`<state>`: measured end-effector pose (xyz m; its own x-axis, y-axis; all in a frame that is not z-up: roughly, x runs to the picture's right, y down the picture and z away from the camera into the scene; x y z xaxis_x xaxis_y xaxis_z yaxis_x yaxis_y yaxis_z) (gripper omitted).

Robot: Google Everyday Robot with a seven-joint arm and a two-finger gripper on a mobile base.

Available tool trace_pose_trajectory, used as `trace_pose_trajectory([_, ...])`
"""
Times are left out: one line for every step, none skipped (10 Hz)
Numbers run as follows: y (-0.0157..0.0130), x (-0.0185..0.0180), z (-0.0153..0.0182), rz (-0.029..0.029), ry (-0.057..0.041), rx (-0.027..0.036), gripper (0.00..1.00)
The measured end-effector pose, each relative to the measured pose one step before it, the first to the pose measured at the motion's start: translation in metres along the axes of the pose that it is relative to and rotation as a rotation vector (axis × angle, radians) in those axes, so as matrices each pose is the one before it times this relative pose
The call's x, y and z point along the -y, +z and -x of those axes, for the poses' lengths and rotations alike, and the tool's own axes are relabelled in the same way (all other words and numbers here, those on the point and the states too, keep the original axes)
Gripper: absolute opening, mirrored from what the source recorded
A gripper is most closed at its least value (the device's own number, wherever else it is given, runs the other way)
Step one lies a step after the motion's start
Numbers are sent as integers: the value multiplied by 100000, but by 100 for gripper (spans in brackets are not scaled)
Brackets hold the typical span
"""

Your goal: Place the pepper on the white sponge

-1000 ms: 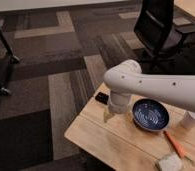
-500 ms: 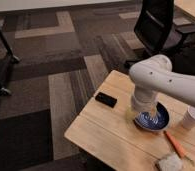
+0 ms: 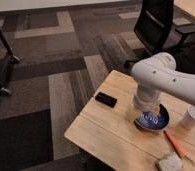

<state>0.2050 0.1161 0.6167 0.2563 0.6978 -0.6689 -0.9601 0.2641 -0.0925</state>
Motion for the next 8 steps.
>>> trace_pose_trajectory([-3, -6, -2, 27, 15, -2, 65])
trace_pose_trajectory([94, 92, -144, -346, -1578, -360, 65])
trace_pose_trajectory([-18, 762, -682, -2234, -6409, -173, 65])
trace_pose_trajectory([-266, 477, -647, -1315, -4676, 290, 65])
trace_pose_trajectory([-221, 346, -693, -612, -4138, 150, 65])
trace_pose_trajectory([-375, 423, -1319, -227, -7681, 231, 65])
trace_pose_trajectory([-47, 288, -1812, 887, -12582, -283, 65])
trace_pose_trajectory([103, 43, -834, 529, -7857, -223, 65])
